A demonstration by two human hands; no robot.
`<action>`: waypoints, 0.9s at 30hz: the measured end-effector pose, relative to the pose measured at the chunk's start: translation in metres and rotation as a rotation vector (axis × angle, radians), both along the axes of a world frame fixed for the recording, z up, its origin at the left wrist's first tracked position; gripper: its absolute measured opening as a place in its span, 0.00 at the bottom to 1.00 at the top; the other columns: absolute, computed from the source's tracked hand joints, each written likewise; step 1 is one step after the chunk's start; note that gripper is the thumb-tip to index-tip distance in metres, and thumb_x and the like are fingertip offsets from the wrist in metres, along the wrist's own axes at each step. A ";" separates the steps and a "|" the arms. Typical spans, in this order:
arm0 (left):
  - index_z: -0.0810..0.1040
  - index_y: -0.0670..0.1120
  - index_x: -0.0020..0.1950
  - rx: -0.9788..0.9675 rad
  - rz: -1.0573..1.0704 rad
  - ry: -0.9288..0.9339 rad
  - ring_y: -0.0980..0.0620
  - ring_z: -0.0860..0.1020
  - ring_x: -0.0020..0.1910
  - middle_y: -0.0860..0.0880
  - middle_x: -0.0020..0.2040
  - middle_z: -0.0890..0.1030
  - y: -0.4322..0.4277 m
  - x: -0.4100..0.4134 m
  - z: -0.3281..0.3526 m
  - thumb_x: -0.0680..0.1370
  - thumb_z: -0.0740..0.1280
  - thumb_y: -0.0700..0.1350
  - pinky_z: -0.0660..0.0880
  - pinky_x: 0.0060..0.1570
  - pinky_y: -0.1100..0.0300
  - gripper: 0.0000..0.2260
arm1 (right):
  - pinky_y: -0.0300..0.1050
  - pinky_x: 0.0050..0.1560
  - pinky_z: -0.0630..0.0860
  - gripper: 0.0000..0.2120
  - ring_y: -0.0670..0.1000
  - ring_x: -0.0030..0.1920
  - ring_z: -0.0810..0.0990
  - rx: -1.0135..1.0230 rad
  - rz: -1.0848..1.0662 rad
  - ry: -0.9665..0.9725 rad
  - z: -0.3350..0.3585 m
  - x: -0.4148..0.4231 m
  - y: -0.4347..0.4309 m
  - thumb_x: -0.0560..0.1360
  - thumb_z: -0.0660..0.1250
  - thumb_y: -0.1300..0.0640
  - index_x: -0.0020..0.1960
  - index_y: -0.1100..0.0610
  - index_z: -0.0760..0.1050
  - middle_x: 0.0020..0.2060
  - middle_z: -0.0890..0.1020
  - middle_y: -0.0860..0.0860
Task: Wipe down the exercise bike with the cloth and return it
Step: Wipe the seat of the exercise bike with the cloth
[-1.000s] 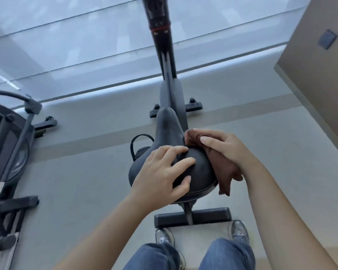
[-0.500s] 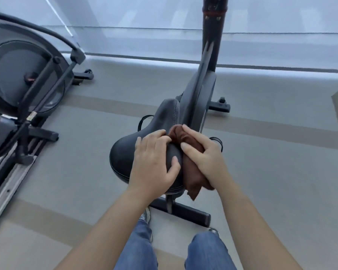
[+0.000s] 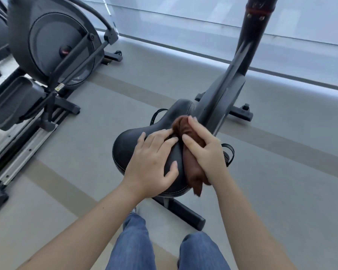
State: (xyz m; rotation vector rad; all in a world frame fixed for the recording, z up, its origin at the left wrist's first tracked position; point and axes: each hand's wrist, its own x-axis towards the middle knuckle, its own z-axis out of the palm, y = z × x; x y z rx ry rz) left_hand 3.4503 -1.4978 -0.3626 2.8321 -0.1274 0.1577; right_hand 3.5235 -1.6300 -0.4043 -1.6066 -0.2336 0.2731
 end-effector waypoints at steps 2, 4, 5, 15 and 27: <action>0.75 0.40 0.60 0.003 0.011 0.007 0.45 0.70 0.63 0.44 0.64 0.73 -0.001 -0.001 0.000 0.70 0.58 0.50 0.63 0.62 0.38 0.23 | 0.35 0.69 0.59 0.22 0.41 0.68 0.65 -0.018 -0.081 -0.025 0.001 0.027 0.014 0.74 0.66 0.60 0.67 0.53 0.69 0.67 0.70 0.48; 0.75 0.41 0.61 0.004 0.018 0.017 0.45 0.70 0.64 0.44 0.64 0.73 -0.003 -0.001 0.001 0.70 0.58 0.50 0.63 0.63 0.38 0.23 | 0.44 0.72 0.59 0.21 0.47 0.70 0.65 0.017 -0.177 0.021 0.003 0.053 0.028 0.76 0.64 0.60 0.68 0.54 0.68 0.69 0.69 0.54; 0.74 0.41 0.61 0.006 0.020 0.022 0.45 0.69 0.64 0.44 0.64 0.73 -0.003 -0.001 0.001 0.70 0.58 0.50 0.62 0.64 0.39 0.23 | 0.48 0.71 0.60 0.21 0.49 0.70 0.65 0.050 -0.204 0.049 0.004 0.062 0.034 0.76 0.64 0.60 0.68 0.55 0.68 0.69 0.70 0.55; 0.74 0.42 0.61 0.026 0.023 0.019 0.46 0.69 0.65 0.45 0.65 0.72 -0.001 0.001 -0.002 0.69 0.58 0.50 0.61 0.65 0.43 0.23 | 0.43 0.69 0.62 0.20 0.46 0.67 0.69 -0.020 -0.080 -0.041 -0.004 0.040 0.020 0.74 0.67 0.58 0.65 0.48 0.71 0.65 0.73 0.49; 0.74 0.39 0.61 -0.003 0.002 -0.003 0.44 0.71 0.63 0.43 0.64 0.73 -0.002 -0.002 0.001 0.70 0.58 0.50 0.63 0.64 0.40 0.24 | 0.25 0.54 0.69 0.18 0.32 0.53 0.75 0.035 0.004 0.079 0.011 0.053 0.006 0.75 0.65 0.62 0.63 0.50 0.73 0.56 0.79 0.43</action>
